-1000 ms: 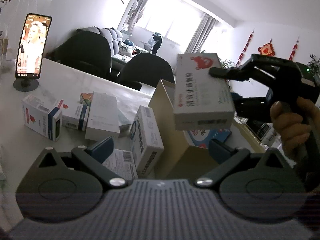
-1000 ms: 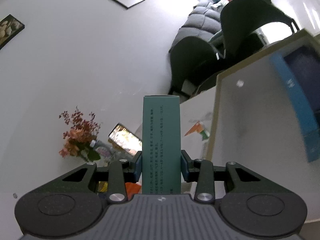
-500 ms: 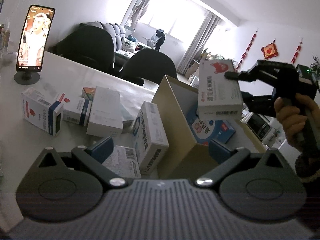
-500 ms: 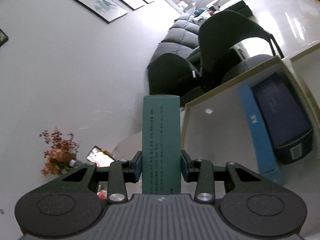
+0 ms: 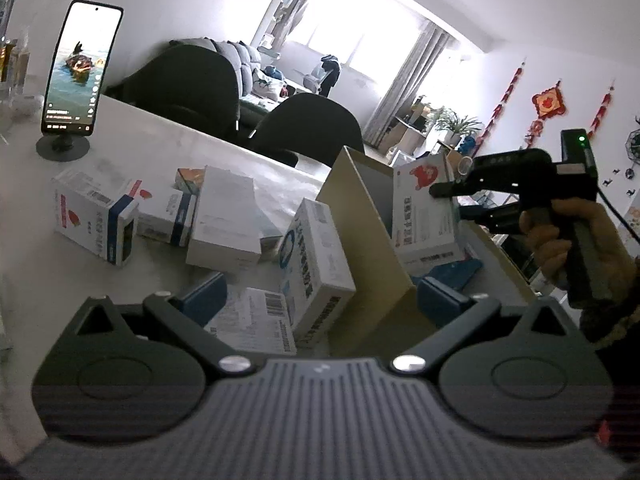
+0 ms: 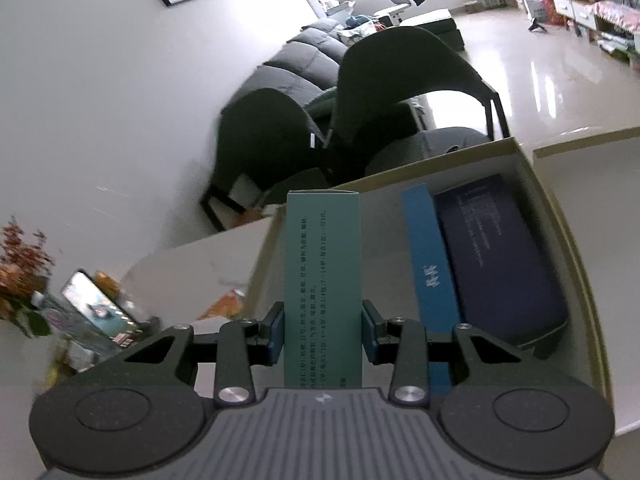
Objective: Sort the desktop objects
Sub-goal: 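Carry the cough granule box with the right gripper and lower it into the cardboard box, then open the right gripper and withdraw it from the cardboard box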
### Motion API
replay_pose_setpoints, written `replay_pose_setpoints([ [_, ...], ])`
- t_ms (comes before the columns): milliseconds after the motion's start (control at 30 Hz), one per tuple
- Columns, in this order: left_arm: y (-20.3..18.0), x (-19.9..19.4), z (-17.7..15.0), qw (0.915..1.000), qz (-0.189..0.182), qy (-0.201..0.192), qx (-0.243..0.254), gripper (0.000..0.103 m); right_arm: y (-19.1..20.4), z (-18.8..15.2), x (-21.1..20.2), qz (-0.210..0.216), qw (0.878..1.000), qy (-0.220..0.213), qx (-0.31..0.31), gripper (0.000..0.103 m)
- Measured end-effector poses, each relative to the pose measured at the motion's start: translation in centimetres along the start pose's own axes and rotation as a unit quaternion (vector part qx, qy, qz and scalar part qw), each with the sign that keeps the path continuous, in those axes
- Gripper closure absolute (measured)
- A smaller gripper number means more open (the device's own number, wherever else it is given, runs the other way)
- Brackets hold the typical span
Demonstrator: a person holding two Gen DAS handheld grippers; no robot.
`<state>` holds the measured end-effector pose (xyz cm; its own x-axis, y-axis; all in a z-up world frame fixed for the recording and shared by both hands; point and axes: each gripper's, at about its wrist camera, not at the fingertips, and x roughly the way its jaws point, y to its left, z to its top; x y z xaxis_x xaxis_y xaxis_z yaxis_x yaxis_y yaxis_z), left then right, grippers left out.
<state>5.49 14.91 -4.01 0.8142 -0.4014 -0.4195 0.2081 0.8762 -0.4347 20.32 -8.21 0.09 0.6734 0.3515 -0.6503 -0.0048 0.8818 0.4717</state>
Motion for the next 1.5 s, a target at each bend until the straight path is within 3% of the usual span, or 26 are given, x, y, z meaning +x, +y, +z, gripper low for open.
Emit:
replay_pose_setpoints([
  [233,0.3,0.3,-0.1,1.0,0.005,0.006,-0.005,0.0,0.7,0.1,2.8,-0.059,0.997,0.015,-0.047,0.062],
  [467,0.7,0.7,-0.1,0.9998,0.012,0.01,-0.008,0.0,1.9,-0.1,5.5,-0.12,0.987,0.015,-0.108,0.062],
  [900,1.0,1.1,-0.2,0.9996,0.018,0.019,-0.01,0.0,3.2,-0.6,8.5,-0.169,0.967,0.005,-0.191,0.062],
  [1267,0.9,1.4,-0.2,0.9995,0.019,0.023,-0.008,0.0,3.8,-1.8,9.5,-0.207,0.94,-0.016,-0.272,0.061],
  [1500,0.9,1.7,-0.4,0.9994,0.019,0.026,-0.007,0.0,4.7,-2.8,9.4,-0.238,0.904,-0.044,-0.351,0.061],
])
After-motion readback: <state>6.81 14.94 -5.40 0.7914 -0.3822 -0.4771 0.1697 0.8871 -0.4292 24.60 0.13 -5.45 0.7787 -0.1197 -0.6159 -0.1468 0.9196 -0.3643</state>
